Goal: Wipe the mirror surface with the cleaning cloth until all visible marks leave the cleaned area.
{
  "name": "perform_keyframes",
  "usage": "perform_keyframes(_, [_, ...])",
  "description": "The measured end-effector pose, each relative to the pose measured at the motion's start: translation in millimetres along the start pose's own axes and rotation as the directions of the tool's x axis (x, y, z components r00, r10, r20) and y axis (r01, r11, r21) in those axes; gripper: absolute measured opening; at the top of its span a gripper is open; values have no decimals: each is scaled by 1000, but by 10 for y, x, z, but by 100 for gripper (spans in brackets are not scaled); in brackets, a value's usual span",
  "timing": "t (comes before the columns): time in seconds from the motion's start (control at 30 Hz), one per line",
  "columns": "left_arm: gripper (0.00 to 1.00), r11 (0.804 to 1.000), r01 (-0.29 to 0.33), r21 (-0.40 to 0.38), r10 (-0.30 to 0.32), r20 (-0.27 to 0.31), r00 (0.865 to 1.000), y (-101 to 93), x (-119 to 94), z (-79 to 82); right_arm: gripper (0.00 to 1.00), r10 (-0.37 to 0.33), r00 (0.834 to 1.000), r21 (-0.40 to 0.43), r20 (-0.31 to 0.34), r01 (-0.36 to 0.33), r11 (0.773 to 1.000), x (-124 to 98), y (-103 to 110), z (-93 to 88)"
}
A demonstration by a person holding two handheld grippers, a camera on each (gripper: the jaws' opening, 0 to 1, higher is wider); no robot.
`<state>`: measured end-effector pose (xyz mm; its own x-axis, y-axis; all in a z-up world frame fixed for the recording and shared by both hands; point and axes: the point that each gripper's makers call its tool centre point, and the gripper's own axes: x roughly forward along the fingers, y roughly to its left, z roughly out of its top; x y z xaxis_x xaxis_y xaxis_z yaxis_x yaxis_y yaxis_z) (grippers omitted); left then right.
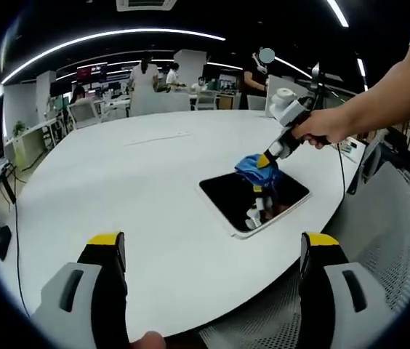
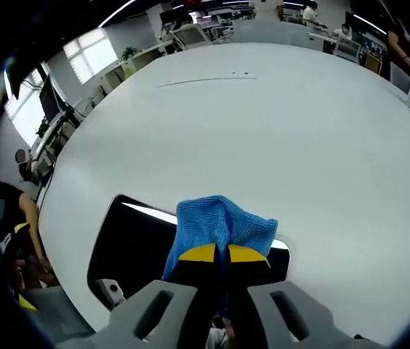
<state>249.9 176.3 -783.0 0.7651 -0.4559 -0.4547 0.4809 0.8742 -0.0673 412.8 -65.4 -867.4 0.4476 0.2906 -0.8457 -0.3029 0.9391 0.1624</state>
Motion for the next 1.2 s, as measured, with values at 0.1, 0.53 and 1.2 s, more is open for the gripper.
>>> perform_keyframes(0.1, [99,997,-9,-77,11,22,1000,12,12,44,0,-2,1000,-20,-12,2,1000,-13,29,-40])
perform_keyframes(0.53, [99,995,40,-86,-42,-22,999,-106,105,-12,0,-11,1000,33,-1,11,999,-176,155,-363])
perform_keyframes(1.2, [99,999,43,28,-42,-21,999,-108,209,-7,0,2,998,57,61,-5,998,-410,342,-778])
